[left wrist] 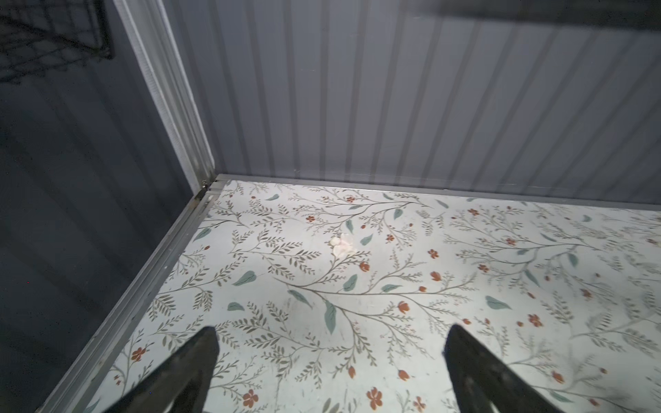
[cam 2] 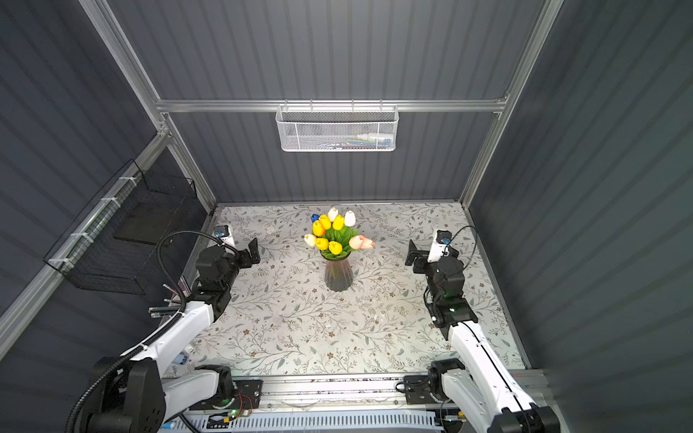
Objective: Pick out yellow flowers from the vase
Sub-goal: Pick up the flower from the vase.
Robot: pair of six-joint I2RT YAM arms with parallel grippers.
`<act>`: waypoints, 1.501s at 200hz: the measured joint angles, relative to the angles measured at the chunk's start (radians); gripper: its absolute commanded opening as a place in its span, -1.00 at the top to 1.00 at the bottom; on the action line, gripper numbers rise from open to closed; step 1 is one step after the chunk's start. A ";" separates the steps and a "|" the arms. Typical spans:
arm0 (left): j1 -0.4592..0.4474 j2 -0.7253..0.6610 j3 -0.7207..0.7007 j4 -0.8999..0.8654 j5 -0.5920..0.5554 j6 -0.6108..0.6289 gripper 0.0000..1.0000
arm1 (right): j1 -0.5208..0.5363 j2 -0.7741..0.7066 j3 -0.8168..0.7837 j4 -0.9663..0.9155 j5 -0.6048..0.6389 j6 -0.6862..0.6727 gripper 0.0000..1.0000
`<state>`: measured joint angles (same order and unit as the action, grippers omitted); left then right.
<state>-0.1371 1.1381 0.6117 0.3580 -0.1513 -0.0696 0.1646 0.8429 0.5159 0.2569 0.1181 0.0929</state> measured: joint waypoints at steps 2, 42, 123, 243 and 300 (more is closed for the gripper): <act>-0.002 -0.004 0.005 -0.010 0.005 -0.001 -0.99 | 0.007 -0.006 0.003 -0.012 -0.004 -0.002 -0.98; -0.047 -0.074 0.069 -0.174 0.106 -0.026 -0.98 | 0.089 -0.095 0.083 -0.220 -0.069 -0.027 -0.96; -0.133 -0.132 0.151 -0.373 0.237 -0.085 -0.89 | 0.153 -0.201 0.175 -0.423 -0.252 0.006 -0.88; -0.179 -0.090 0.159 -0.380 0.373 -0.134 -0.68 | 0.457 -0.018 0.251 -0.417 -0.342 0.079 -0.20; -0.192 -0.020 0.201 -0.347 0.427 -0.162 -0.63 | 0.569 0.166 0.295 -0.284 -0.277 0.061 0.14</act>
<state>-0.3286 1.1183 0.8124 0.0109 0.2760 -0.2314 0.7334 1.0084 0.8108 -0.0273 -0.1593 0.1535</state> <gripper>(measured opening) 0.825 0.448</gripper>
